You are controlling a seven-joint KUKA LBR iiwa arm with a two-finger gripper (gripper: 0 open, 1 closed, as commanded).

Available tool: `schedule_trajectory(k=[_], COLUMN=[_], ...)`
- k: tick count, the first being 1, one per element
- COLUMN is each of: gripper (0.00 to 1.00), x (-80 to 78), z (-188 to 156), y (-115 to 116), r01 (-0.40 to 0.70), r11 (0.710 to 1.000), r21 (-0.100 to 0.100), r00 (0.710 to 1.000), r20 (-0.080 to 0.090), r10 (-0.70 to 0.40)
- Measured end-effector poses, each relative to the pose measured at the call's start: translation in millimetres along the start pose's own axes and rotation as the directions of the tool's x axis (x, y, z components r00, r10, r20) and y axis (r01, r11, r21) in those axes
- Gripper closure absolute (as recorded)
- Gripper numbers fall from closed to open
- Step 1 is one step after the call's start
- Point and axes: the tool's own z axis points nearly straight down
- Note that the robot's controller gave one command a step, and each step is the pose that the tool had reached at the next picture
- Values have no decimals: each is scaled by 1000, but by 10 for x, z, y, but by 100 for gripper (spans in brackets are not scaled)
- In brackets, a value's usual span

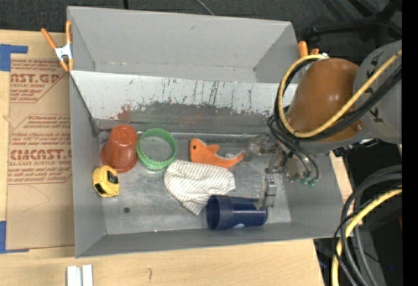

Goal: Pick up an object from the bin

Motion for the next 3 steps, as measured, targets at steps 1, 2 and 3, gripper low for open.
schedule_trajectory(k=[1,2,3], gripper=[0,0,0], x=[-449,-695,-660], z=[422,570,588], y=[121,356,610], r01=[109,13,84], r11=[994,1000,996], r21=[1,-1,0], r00=[994,1000,996], r20=[6,0,1], r10=[-109,-13,-84])
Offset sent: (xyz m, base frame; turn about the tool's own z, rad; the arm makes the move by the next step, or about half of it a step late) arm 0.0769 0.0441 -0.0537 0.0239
